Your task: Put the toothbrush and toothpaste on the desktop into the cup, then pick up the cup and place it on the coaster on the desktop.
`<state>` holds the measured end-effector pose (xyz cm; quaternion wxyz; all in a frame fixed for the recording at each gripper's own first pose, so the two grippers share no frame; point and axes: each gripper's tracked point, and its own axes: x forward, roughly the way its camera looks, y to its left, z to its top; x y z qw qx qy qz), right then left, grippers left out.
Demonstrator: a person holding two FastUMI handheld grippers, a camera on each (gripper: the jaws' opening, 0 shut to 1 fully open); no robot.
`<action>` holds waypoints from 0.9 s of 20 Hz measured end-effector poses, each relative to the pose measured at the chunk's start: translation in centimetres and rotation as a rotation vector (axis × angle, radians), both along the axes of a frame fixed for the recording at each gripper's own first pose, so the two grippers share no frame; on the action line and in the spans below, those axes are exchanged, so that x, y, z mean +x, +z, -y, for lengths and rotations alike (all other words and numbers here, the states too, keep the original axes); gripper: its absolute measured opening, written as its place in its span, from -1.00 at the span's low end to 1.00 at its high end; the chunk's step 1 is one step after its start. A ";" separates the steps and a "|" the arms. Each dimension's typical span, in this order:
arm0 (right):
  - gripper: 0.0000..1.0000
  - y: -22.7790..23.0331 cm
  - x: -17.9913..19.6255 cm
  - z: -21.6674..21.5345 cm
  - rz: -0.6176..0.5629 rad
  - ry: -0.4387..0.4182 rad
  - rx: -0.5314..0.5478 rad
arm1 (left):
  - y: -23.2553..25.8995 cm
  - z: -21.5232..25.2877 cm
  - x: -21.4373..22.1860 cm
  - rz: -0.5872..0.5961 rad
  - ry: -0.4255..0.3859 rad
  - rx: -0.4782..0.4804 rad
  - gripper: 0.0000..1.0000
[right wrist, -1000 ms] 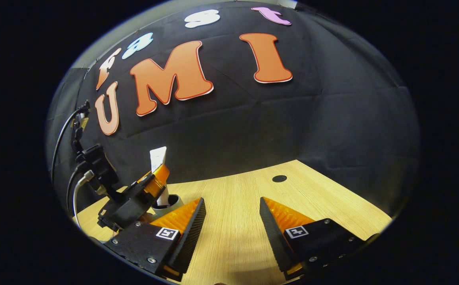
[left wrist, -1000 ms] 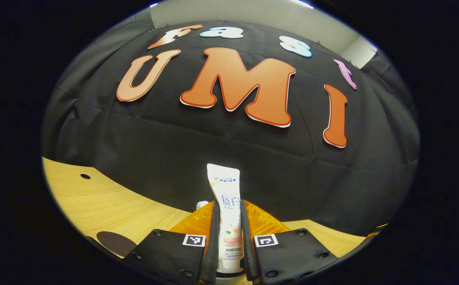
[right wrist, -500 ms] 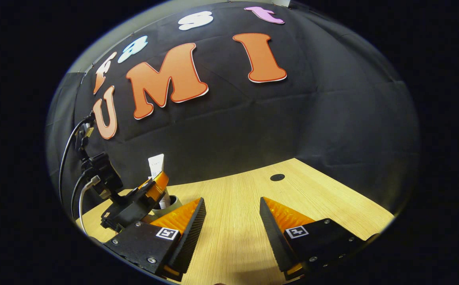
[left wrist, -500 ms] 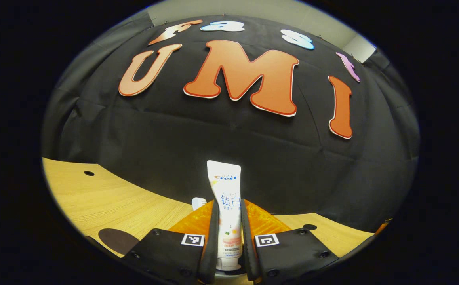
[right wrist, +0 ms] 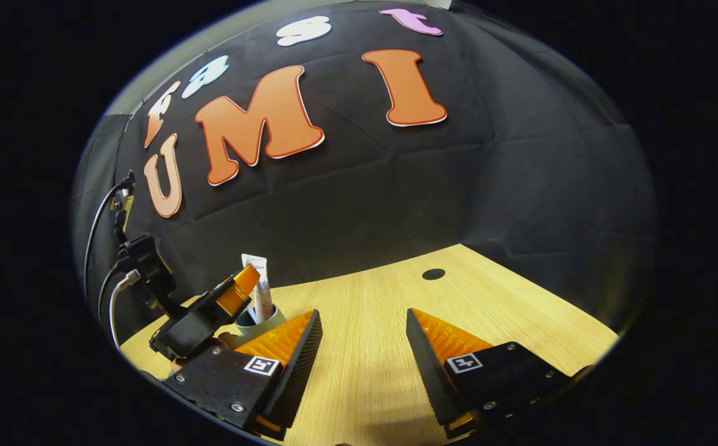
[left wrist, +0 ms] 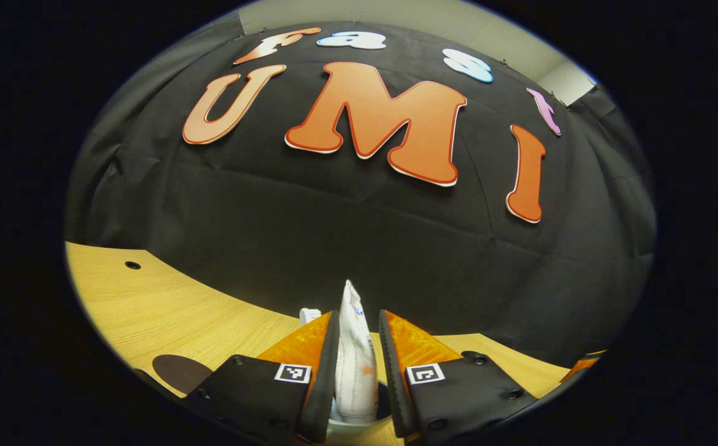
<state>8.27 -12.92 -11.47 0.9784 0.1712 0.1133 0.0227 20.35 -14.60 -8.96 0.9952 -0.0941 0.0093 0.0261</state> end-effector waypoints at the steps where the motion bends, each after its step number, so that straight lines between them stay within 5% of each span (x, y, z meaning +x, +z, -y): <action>1: 0.66 -0.1 0.0 0.0 -0.002 0.001 0.003 | 0.0 -0.1 -0.1 -0.006 -0.007 -0.001 -0.13; 3: 0.66 0.0 -0.1 -0.3 -0.004 0.001 0.004 | -0.2 -0.3 -0.5 -0.022 -0.012 -0.014 -0.09; 4: 0.66 0.2 -0.2 -0.4 -0.002 0.003 0.004 | -0.2 -0.5 -0.8 -0.030 -0.017 -0.022 0.11; 14: 0.65 1.6 -0.8 -4.0 -0.038 0.072 0.005 | 3.1 -2.7 -5.1 -0.077 -0.123 -0.006 0.85; 18: 0.65 2.4 -0.6 -7.1 -0.072 0.132 -0.052 | 4.8 -5.3 -7.8 -0.086 -0.153 0.026 0.93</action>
